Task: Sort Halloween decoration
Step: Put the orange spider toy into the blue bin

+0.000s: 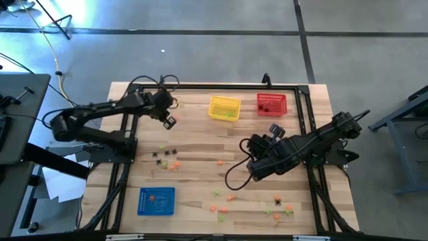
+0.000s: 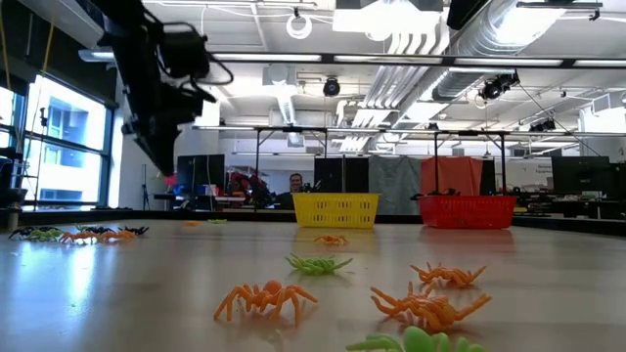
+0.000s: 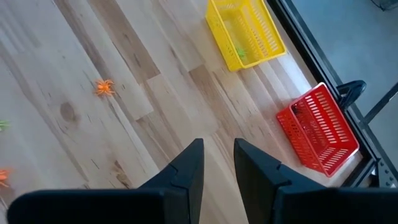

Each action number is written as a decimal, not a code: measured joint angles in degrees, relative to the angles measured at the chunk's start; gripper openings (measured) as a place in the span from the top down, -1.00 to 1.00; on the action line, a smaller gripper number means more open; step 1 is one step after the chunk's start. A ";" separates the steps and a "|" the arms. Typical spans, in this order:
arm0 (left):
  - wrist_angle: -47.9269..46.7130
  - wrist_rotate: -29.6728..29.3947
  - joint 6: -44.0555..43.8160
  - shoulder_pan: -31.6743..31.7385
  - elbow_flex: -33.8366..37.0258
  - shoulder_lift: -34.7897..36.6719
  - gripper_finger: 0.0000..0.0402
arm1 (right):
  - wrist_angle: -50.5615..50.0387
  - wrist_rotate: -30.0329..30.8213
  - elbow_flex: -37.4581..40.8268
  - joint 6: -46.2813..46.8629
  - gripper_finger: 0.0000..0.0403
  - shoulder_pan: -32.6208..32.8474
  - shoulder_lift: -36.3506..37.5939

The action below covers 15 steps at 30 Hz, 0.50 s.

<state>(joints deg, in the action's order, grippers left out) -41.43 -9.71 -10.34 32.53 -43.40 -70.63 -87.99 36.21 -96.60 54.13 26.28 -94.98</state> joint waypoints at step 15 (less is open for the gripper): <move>9.58 1.71 4.64 5.82 0.40 -17.01 0.99 | 0.18 0.01 -0.02 -0.14 0.59 0.00 0.00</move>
<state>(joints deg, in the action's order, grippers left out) -31.85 -8.00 -5.71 38.35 -43.00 -87.64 -87.81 36.21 -96.62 53.99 26.28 -94.98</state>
